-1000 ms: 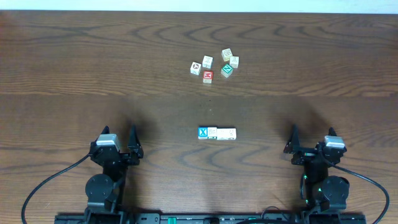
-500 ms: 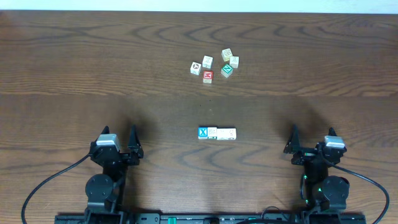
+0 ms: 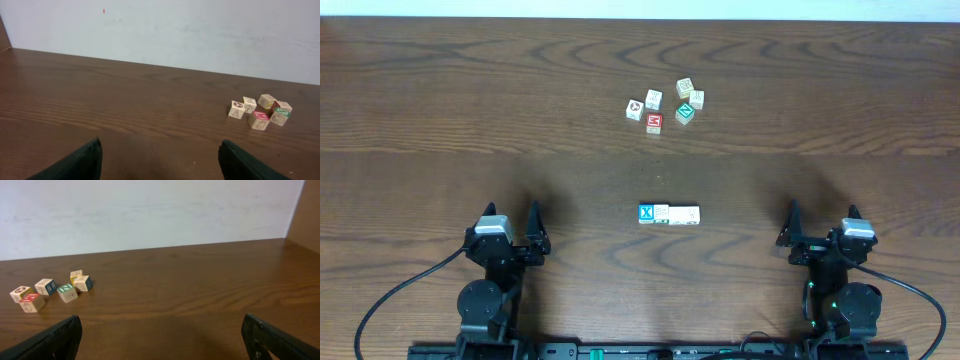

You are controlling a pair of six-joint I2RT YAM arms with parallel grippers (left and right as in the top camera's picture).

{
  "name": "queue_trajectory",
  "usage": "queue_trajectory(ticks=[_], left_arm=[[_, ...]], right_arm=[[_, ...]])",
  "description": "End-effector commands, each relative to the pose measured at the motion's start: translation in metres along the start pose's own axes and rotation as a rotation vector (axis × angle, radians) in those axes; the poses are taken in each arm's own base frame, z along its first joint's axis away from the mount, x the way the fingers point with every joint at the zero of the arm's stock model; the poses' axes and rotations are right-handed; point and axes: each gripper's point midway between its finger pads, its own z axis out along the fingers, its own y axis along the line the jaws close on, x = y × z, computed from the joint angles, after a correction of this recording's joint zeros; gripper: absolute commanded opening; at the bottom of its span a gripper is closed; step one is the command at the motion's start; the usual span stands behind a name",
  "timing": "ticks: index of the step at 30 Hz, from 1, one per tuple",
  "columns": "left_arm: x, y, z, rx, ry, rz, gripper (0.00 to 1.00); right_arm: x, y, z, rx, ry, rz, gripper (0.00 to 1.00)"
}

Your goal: Lift 4 blocks

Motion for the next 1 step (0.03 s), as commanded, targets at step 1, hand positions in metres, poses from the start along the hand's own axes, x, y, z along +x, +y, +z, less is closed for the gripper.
queue_trajectory(ticks=[1], left_arm=[[0.0145,0.0107,0.0001,-0.054,0.047,0.003,0.75]], right_arm=[[0.0012,-0.0011,0.0000,0.002,0.001,-0.013,0.99]])
